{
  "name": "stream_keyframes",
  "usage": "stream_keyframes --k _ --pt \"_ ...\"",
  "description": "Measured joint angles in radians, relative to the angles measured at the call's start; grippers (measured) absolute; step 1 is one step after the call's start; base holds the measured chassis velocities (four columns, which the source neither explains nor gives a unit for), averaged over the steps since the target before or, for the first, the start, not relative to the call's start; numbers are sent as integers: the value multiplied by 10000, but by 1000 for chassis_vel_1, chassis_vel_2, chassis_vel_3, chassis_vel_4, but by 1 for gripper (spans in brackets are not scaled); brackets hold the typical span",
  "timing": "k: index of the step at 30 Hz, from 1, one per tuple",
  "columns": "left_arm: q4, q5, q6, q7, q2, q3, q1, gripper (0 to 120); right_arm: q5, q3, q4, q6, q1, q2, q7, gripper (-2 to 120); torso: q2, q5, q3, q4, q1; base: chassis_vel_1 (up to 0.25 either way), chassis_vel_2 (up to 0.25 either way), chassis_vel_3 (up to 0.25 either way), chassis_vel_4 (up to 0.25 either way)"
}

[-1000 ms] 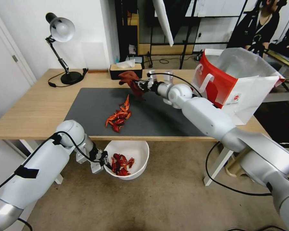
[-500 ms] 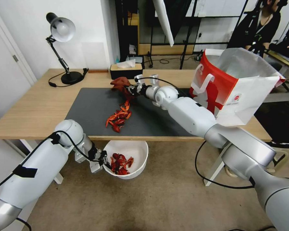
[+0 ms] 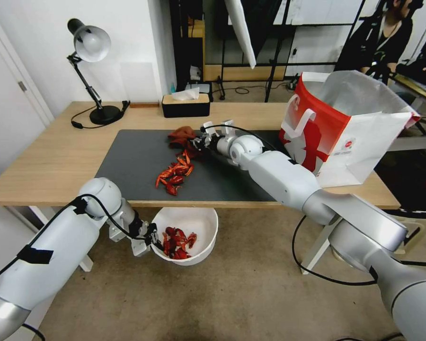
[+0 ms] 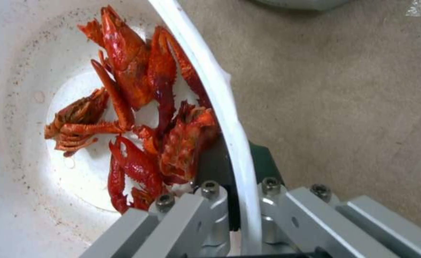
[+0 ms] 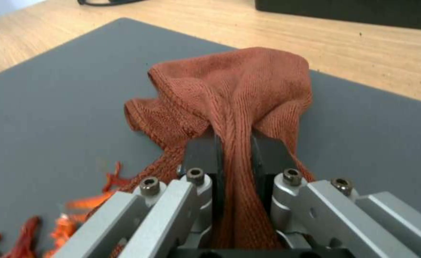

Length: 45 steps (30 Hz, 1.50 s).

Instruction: Sweep shrimp from table into container with towel, then put container into takeout bag.

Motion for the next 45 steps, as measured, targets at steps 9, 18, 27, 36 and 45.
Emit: stream_keyframes --k 9,18,27,36,45 --pt "232 -110 0 -1 270 -165 -47 0 -29 -29 212 -103 -114 -202 -31 10 0 0 0 -1 0 0 0 0 0" --pt "232 -291 0 -1 549 -361 102 0 32 -167 613 -250 -271 -446 -116 10 1 0 0 1 -1 0 0 0 0" --pt "145 -386 0 -2 657 -457 221 0 190 -410 1221 -410 -343 -776 -106 10 0 0 -1 0 0 0 0 0 0" --pt "93 -439 0 -3 687 -477 258 0 394 -720 2026 -570 -447 -1158 -54 10 0 0 -1 -2 -1 0 0 0 0" --pt "92 -456 0 -3 708 -477 171 0 599 -1034 2732 -714 -480 -1350 32 10 1 0 0 0 -1 0 0 0 0"
